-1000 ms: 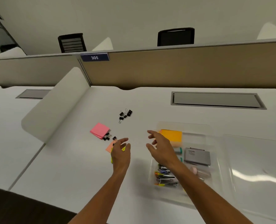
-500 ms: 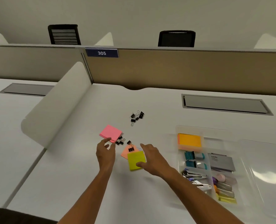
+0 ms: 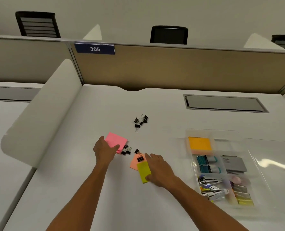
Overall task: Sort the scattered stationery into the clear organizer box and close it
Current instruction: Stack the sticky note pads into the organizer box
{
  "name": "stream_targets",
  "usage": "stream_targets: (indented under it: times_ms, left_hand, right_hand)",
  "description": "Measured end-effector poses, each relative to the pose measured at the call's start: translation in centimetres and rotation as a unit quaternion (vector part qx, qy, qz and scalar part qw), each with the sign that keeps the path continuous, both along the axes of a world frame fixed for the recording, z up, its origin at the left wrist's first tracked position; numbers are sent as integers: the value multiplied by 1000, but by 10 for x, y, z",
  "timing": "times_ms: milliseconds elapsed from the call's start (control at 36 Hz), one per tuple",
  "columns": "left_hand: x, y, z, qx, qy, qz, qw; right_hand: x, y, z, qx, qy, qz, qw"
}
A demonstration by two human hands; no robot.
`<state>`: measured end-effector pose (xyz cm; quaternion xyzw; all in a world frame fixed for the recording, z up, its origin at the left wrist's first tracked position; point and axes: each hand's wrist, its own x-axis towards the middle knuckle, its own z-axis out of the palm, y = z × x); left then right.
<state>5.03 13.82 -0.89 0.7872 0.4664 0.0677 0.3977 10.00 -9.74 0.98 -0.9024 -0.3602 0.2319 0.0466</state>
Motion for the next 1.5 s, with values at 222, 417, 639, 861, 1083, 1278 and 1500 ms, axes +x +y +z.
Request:
stream_targets:
  times_ms: [222,417,639,861,1083,1278,1500]
  left_hand:
    - [13,9,3,114,135,-103,979]
    - [22,19,7,65,191,-90,975]
    - [18,32,-6,58,132,-69,987]
    - [10,20,12,47,77,-45,995]
    - [1,0,40,143,42,-48,988]
    - [-2,-26,59,157,2,-34,987]
    - [3,-73,76,79,-77,-10,994]
  right_hand:
    - [3,9,-1,-24,-26,4,999]
    - [6,8,-3,-17,-28,-19,999]
    - [3,3,-1,20,0,-48,999]
    - [7,-12,15,99,4,-49,994]
    - [9,-27,35,143,-25,-50,988]
    - [10,-51,40,181,-29,-64,981]
    - [10,-98,37,271,40,-141,951]
